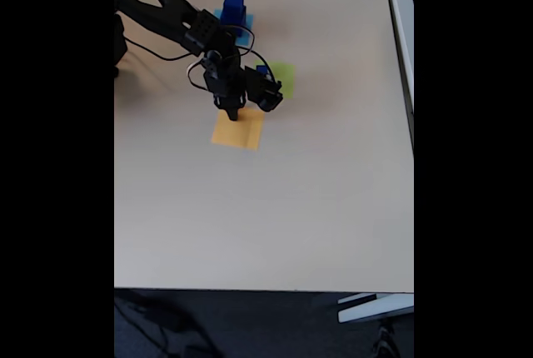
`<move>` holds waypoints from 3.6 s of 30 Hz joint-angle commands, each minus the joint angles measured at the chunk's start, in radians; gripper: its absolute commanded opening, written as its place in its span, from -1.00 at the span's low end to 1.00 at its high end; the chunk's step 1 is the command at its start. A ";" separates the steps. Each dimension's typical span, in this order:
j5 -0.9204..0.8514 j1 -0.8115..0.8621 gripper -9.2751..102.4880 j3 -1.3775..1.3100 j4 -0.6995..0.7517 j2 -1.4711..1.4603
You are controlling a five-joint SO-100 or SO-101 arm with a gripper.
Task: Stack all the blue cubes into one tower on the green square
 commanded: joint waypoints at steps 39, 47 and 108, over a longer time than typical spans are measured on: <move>0.426 -0.344 -0.83 -0.483 0.411 0.083; 0.376 -0.344 -0.83 -0.532 0.365 -0.026; 0.334 -0.321 -0.78 -0.466 0.236 -0.133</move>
